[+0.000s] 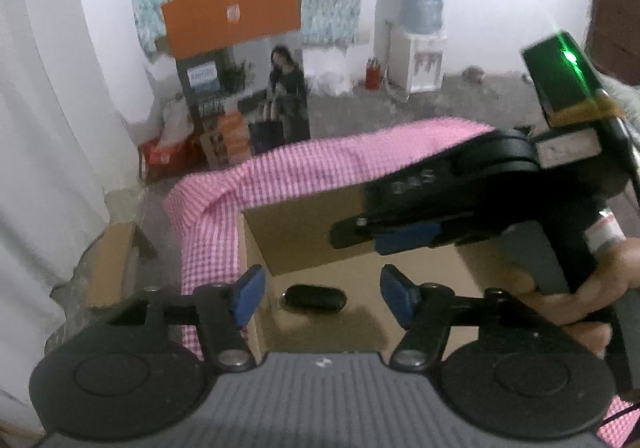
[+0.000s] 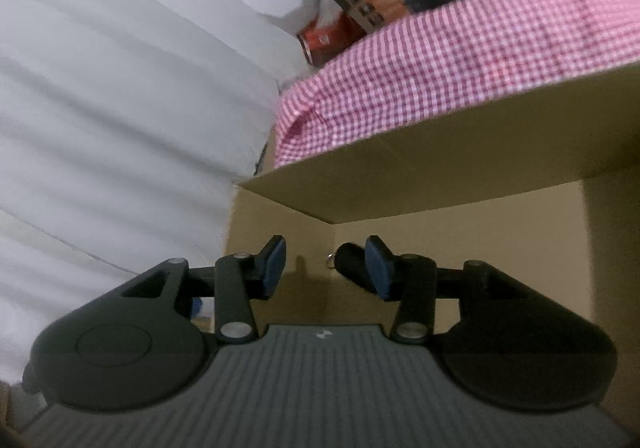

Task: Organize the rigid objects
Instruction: 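Carry the key fob with the right gripper into the box and release, then reach the right gripper to the green lip balm tube and grasp it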

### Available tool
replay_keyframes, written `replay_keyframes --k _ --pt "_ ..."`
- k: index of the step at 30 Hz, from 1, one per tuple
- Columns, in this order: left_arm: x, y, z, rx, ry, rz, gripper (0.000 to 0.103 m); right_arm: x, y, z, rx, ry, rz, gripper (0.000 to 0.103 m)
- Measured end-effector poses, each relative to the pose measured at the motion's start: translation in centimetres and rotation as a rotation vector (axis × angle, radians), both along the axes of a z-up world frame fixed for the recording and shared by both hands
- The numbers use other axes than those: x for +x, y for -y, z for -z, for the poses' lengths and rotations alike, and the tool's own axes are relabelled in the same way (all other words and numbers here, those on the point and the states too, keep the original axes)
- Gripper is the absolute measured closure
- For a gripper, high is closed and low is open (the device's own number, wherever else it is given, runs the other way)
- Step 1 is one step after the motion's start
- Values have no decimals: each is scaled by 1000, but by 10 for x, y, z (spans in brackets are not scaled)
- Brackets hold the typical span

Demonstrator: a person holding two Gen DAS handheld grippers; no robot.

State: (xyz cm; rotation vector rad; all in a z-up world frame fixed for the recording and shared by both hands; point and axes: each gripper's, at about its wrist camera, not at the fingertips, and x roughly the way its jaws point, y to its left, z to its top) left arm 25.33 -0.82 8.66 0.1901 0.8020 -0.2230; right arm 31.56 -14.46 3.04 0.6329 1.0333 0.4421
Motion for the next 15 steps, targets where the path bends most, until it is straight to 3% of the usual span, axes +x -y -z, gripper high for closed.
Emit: replay_keyframes --k 4,9,15 --pt "-43 2 -23 -14 110 55 24 -45 23 -35 -20 122 17 60" --pt "-103 6 -36 -76 188 156 20 -129 59 -68 -16 254 21 59" --pt "-157 24 -7 -139 133 251 20 -235 97 -58 -28 316 26 55"
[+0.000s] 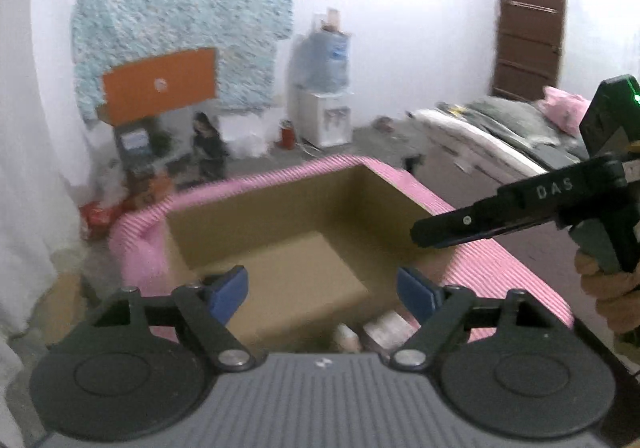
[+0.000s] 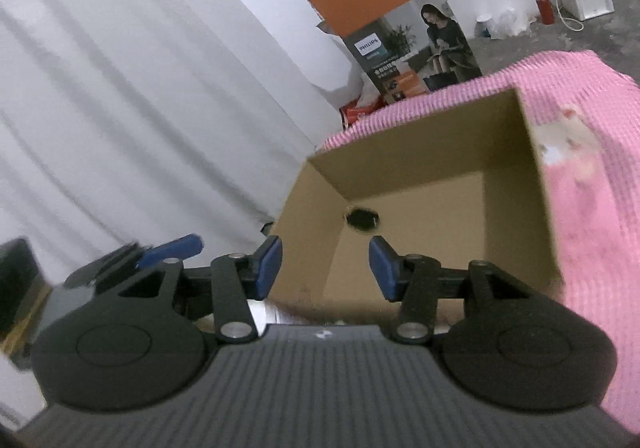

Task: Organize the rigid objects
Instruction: 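Reach the right gripper to the green lip balm tube and grasp it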

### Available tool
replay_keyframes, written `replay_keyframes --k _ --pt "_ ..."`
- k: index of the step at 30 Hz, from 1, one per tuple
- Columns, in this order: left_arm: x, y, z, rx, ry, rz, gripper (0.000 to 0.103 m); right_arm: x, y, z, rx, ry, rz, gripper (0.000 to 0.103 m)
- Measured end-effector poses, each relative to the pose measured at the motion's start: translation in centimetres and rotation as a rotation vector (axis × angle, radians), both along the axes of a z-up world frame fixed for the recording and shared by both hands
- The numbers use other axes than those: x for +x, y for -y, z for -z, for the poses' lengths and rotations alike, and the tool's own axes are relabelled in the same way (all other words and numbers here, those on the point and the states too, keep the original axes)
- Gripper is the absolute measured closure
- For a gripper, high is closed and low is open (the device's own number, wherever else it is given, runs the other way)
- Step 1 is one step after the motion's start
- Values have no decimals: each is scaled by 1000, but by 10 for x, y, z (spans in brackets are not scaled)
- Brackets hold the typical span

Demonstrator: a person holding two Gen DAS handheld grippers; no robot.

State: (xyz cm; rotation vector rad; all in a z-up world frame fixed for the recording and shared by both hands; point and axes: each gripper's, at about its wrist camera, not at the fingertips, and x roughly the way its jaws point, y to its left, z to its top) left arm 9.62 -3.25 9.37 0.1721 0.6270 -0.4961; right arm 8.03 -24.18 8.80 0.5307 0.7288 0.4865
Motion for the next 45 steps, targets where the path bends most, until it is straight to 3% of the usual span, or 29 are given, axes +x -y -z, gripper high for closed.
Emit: replay_keyframes --k 4,9,16,19,25,29,45 --pt "-23 20 35 -19 -103 76 22 -45 9 42 -56 -46 47 55" --pt "-39 54 83 57 -234 175 31 -72 4 92 -116 -158 71 55" --pt "-54 83 124 163 -264 240 48 -61 -13 123 -194 -231 46 59" --pt "-48 88 133 186 -266 235 59 -55 -23 129 -232 -241 21 60" --pt "-34 94 144 189 -298 231 69 -44 -32 141 -243 -254 -20 67" --pt "-33 99 146 180 -306 222 70 -44 -30 145 -232 -264 -27 75" --pt "-24 119 153 200 -290 234 73 -41 -10 150 -141 -306 -3 82"
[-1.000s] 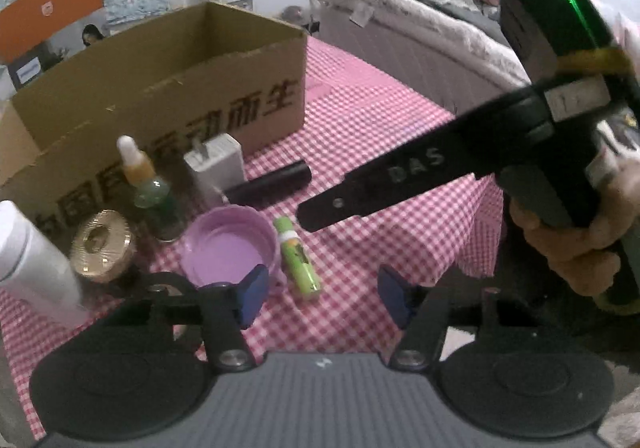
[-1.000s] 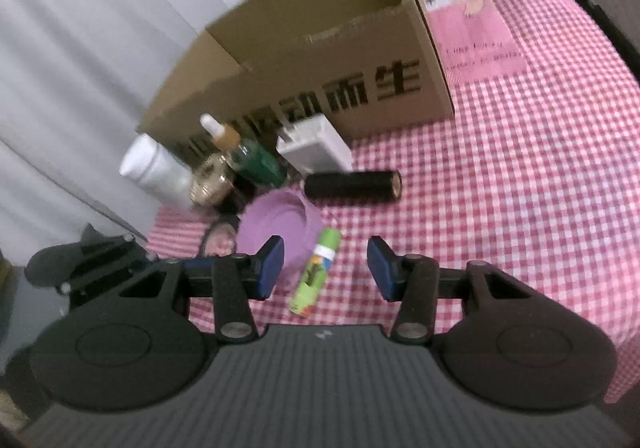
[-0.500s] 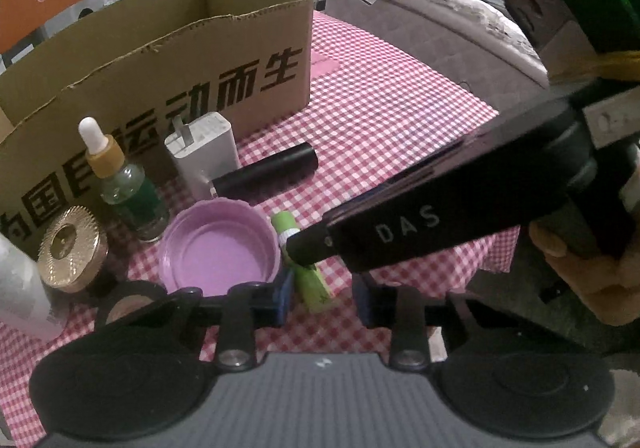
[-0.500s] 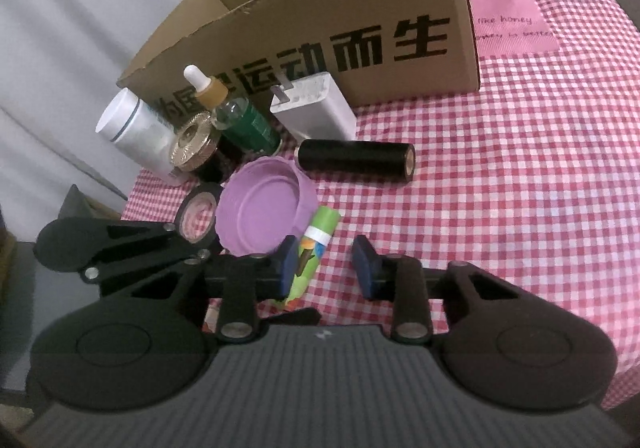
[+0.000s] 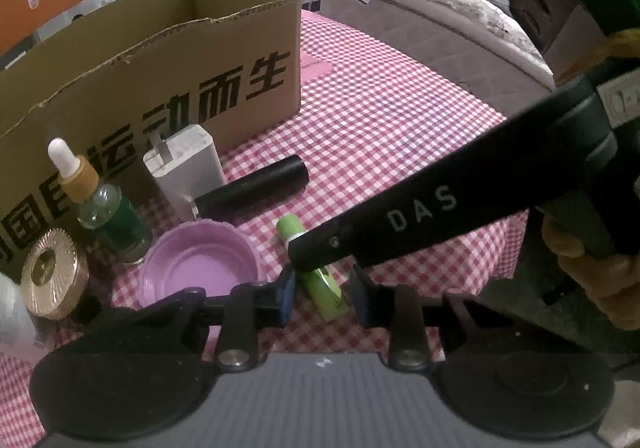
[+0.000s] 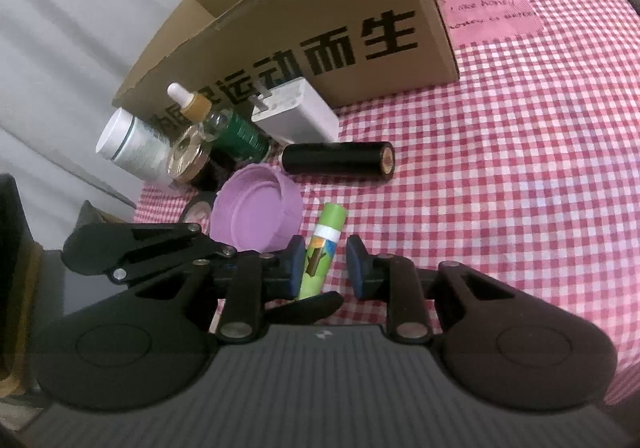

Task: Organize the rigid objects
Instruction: 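Reach the right gripper to the green lip balm tube and grasp it, then carry the lip balm with the right gripper into the box and release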

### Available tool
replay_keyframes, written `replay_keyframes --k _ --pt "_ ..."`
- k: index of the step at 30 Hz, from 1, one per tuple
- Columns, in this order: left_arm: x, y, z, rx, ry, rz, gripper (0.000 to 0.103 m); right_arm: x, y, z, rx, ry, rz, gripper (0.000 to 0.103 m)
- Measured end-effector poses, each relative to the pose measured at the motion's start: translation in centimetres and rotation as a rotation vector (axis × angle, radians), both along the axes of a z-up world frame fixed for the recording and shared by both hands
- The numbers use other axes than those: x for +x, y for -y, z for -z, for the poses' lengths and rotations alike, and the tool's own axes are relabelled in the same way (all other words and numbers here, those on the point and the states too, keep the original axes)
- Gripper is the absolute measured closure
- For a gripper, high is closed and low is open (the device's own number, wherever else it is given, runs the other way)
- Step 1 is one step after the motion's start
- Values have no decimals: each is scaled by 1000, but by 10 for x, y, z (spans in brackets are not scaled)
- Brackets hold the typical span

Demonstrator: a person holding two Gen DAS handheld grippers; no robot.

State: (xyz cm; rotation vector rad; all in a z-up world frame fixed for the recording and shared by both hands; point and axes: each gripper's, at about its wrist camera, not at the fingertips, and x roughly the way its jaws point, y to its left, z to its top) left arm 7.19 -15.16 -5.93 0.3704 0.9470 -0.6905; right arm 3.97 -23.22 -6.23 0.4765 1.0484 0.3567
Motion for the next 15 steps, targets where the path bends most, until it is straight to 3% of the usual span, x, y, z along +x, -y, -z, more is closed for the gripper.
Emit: replay_keyframes --k 3,7,15 --pt "0 1 1 9 16 -3 72 2 3 2 22 0 11 84" --pt "1 0 0 7 32 -26 83 3 9 6 64 -8 31 86" --pt "-3 -6 -6 -12 44 -36 86 -10 29 7 143 -29 82 87"
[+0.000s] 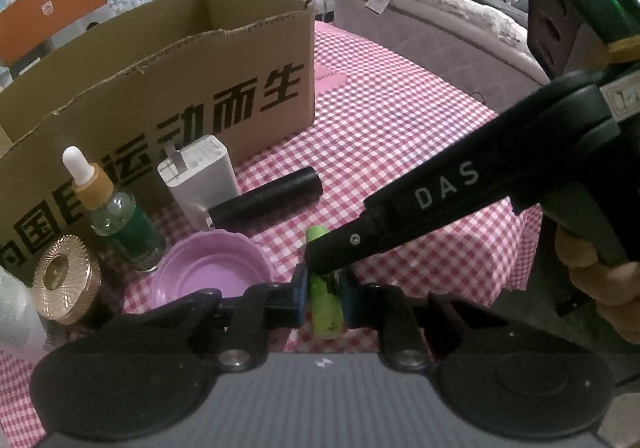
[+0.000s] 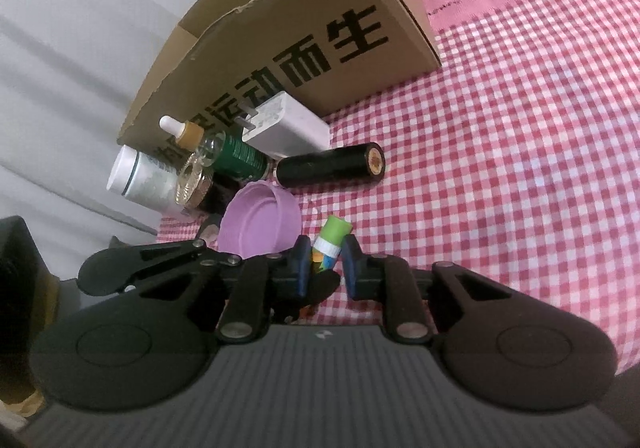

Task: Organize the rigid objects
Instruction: 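Carry the lip balm with the right gripper into the box and release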

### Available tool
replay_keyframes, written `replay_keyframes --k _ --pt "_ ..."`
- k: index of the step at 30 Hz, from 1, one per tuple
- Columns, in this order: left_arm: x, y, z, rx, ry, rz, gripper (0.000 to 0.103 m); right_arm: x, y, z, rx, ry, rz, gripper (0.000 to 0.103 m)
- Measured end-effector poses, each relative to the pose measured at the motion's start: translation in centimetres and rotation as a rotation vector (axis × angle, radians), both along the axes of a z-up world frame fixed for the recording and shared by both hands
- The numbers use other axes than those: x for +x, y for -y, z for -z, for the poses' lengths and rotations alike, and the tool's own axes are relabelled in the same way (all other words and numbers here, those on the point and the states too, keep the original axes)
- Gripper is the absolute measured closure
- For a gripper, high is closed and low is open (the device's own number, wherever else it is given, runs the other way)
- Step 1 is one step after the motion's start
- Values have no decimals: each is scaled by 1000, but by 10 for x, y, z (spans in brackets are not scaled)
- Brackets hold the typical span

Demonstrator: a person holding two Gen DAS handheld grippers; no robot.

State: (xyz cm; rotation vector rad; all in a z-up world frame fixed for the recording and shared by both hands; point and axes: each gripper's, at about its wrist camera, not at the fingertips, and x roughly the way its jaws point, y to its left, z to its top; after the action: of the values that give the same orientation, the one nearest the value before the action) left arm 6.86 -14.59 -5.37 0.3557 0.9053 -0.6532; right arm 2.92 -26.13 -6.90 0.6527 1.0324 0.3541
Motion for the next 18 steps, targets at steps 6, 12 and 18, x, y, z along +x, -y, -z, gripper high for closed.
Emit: replay_keyframes --k 6,12,18 --pt "-11 -9 -24 -47 59 -13 86 -14 -2 -24 -2 47 15 87" --pt "-13 -29 -73 -103 175 -61 86 -15 -18 -79 -35 196 -13 87" --pt "16 -61 -126 -145 252 -143 86 21 -46 -137 -42 338 -89 87"
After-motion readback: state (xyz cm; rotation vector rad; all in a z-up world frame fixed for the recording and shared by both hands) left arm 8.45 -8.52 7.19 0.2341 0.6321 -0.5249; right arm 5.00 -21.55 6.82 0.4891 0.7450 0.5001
